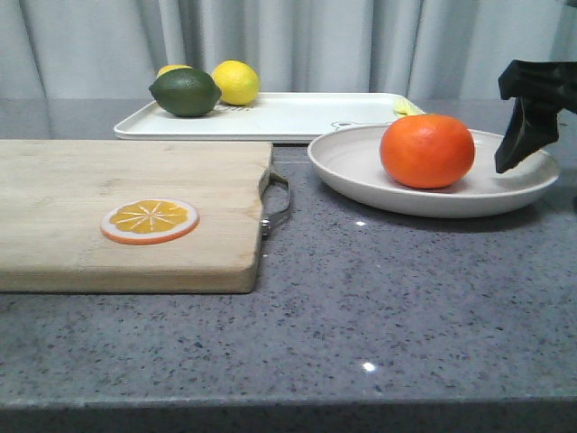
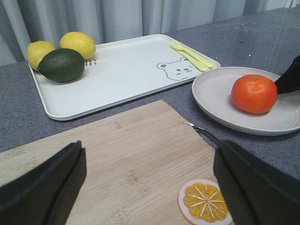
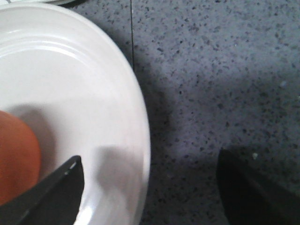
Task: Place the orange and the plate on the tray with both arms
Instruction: 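Close the right gripper on the plate rim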
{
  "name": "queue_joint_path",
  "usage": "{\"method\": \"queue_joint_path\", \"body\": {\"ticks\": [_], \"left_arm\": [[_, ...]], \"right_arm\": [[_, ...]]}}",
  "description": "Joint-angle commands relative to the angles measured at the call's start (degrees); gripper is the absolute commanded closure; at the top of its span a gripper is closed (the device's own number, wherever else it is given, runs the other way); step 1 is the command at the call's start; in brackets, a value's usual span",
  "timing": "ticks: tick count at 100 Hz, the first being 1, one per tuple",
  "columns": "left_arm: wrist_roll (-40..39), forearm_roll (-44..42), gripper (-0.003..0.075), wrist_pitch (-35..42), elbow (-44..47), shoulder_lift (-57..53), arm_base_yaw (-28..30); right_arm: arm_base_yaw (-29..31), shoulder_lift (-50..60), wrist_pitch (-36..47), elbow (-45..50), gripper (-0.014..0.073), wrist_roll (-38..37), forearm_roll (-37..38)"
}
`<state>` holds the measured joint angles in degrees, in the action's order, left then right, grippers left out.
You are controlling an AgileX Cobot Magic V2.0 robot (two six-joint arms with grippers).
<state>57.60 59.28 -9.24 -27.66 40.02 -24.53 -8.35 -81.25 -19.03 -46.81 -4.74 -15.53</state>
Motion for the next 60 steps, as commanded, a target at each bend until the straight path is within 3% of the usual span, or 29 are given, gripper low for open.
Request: {"method": "queue_joint_path", "body": {"ticks": [1,60], "left_arm": [[-0.6,1.6,0.0186,2.5,-1.5,-0.2,0.3],[-0.6,1.7,0.0186,2.5,-1.5,-0.2,0.3]], "right_arm": [[0.4,1.4,1.8,-1.7,0.0013,0.6,-0.1],[0.4,-0.9,1.3,-1.7,0.0013,0.6,-0.1]]}}
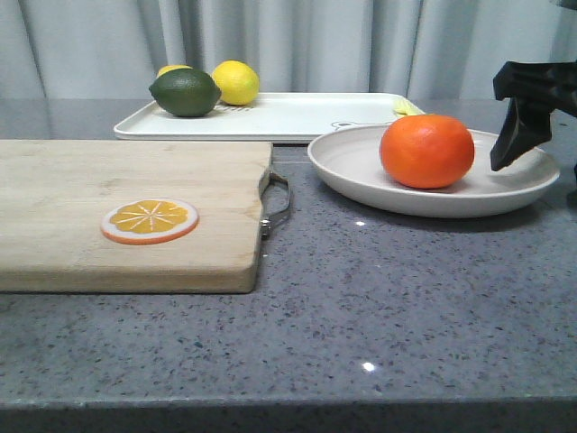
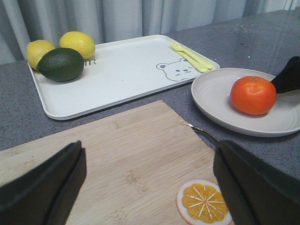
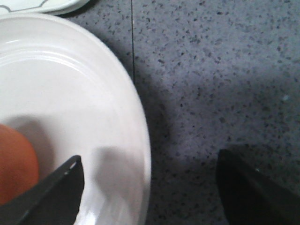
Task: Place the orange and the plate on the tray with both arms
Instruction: 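Close the right gripper on the plate rim, then lift the plate with the right gripper and lower it onto the tray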
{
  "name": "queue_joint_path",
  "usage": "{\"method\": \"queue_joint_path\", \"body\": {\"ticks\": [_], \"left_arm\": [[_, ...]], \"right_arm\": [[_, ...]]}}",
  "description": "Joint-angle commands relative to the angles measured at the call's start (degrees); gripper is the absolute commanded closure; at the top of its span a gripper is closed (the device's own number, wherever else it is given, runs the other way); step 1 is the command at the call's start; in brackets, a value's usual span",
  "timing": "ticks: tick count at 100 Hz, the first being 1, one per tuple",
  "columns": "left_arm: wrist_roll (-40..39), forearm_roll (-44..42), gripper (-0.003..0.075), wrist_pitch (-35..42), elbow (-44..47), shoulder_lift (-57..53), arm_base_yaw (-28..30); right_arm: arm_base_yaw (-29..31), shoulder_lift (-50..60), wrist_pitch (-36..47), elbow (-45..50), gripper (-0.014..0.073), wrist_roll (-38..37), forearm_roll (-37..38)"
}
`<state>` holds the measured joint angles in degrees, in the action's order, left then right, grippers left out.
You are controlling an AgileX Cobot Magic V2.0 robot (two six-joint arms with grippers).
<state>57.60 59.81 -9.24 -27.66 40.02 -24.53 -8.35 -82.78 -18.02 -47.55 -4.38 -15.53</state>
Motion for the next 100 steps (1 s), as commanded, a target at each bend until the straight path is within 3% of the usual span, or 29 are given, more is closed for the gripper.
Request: {"method": "queue_joint_path", "body": {"ticks": [1,15,40,84,100], "left_arm": [[-0.6,1.2,0.0186,2.5,-1.5,-0.2,0.3],[-0.6,1.2,0.0186,2.5,-1.5,-0.2,0.3],[-0.6,1.2,0.0186,2.5,-1.5,-0.2,0.3],[-0.6,1.2,0.0186,2.5,-1.5,-0.2,0.3],[-0.6,1.2,0.0186,2.5,-1.5,-0.2,0.3]], "right_arm": [[0.4,0.6,0.3,-1.0,0.0013,0.2,-0.1],[0.4,0.6,0.0,-1.0,0.0055,0.2,-0.1],[0.4,0.6,-0.8,-1.0,0.0340,0.2,-1.5],[0.4,0.9,-0.4,-1.0,0.0634,0.2,-7.9],[0.4,1.2,-1.3,-1.0,0.0660,0.2,-9.7]]}}
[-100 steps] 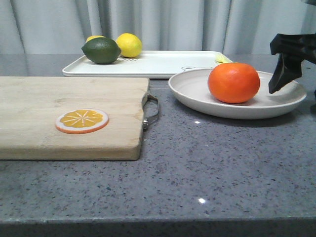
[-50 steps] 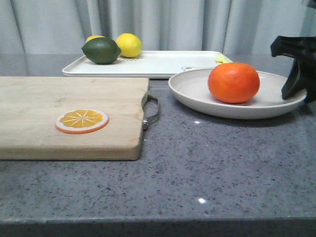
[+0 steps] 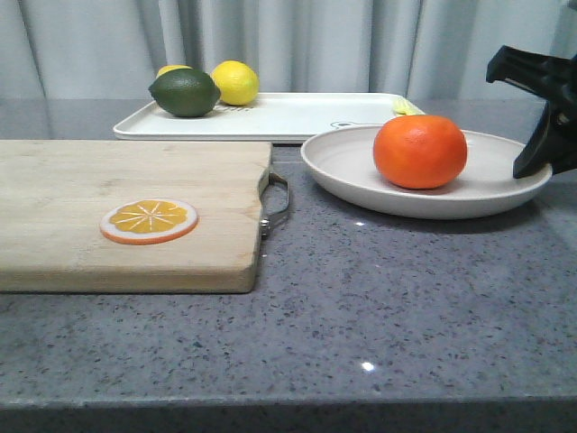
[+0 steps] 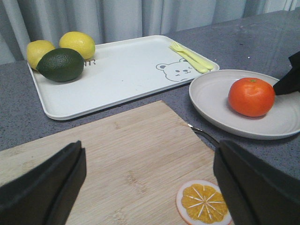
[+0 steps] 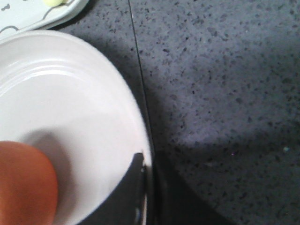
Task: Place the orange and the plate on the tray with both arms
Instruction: 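Lift the plate with the right gripper and lower it onto the tray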
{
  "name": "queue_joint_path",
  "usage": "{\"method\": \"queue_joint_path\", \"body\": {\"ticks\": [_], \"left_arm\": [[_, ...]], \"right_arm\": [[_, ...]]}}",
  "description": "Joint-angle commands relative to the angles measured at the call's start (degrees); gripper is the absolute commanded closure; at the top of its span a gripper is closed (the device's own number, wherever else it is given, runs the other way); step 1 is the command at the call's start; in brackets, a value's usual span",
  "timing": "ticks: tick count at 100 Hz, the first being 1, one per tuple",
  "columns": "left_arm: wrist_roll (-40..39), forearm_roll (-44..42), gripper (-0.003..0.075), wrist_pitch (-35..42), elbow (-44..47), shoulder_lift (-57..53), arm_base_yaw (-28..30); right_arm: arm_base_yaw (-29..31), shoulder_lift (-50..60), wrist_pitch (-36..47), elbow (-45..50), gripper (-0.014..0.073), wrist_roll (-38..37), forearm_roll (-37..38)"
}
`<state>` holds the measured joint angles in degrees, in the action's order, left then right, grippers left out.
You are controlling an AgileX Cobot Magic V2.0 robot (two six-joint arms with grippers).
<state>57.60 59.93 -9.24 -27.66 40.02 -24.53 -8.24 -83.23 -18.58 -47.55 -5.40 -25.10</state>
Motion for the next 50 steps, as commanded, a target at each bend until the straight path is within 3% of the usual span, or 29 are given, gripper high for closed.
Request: {"method": "queue_joint_path", "body": {"ticks": [1,25,50], "left_arm": [[-0.6,1.0,0.0186,2.5,-1.5,-0.2,0.3],[-0.6,1.0,0.0186,2.5,-1.5,-0.2,0.3],[-0.6,1.0,0.0186,2.5,-1.5,-0.2,0.3]], "right_arm": [[0.3,1.7,-0.9,-1.0,0.0660,1.2,-0.3],[0.3,5.7,-3.8,-2.8,0.0660,1.2,-2.6],[0.3,3.7,-8.2,-14.9,0.0660,1.3,-2.6]]}}
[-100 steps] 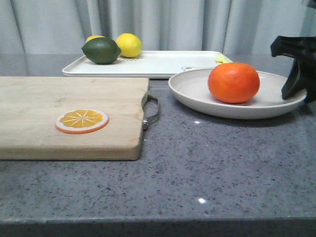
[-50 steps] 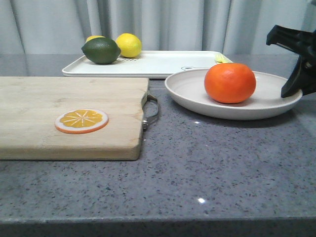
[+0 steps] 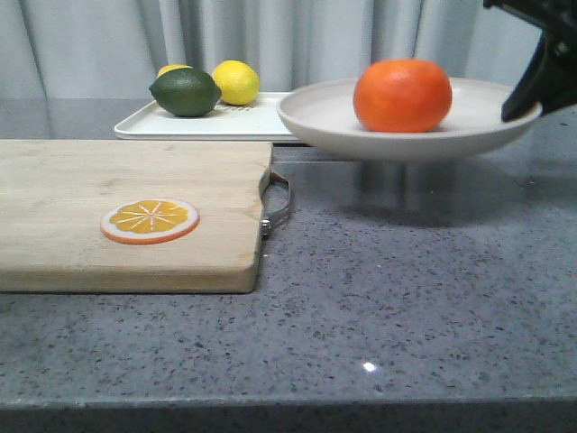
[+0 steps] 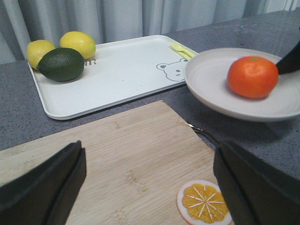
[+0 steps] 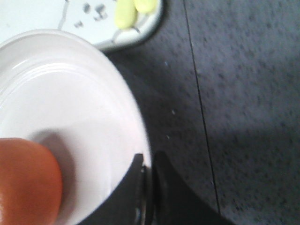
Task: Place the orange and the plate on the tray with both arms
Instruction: 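Lift the plate with the right gripper and lower it onto the tray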
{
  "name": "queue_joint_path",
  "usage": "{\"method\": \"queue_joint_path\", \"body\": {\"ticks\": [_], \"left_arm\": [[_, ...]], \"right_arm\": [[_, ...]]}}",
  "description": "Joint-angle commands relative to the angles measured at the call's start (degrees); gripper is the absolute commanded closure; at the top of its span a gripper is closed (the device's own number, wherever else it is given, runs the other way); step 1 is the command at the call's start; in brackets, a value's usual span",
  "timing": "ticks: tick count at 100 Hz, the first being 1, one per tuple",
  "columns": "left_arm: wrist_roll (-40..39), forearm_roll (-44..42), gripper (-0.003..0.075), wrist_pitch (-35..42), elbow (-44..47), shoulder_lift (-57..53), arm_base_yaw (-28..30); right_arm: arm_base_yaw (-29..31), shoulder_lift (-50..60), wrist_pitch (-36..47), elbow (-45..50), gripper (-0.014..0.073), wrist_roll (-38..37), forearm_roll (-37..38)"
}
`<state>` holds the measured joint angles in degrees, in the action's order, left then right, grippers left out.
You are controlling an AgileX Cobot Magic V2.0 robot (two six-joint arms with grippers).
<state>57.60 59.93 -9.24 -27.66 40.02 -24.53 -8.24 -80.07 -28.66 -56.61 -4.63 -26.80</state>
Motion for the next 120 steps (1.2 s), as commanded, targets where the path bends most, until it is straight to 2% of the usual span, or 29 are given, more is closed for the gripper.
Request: {"method": "queue_joint_path", "body": {"ticks": [1,78,99,120], "left_arm": [[-0.6,1.0,0.0186,2.5,-1.5,-0.2,0.3],[-0.6,1.3,0.0186,2.5,-1.5,-0.2,0.3],[-0.6,1.3,0.0186,2.5,-1.5,-0.2,0.3],[-0.6,1.8,0.0186,2.4,-1.5,-0.2,0.3]], "right_arm": [[0.3,0.4,1.8,-6.6,0.0660,0.6,-0.9],[-1.5,-36.3,-11.8,-55.3,0.0660,0.6,-2.2],[-1.5,-42.2,-12.9,-62.2,0.0660,0.6,-2.5],[-1.5,-45.0,-12.0,-64.5,0.0660,0.6,-2.7]]}}
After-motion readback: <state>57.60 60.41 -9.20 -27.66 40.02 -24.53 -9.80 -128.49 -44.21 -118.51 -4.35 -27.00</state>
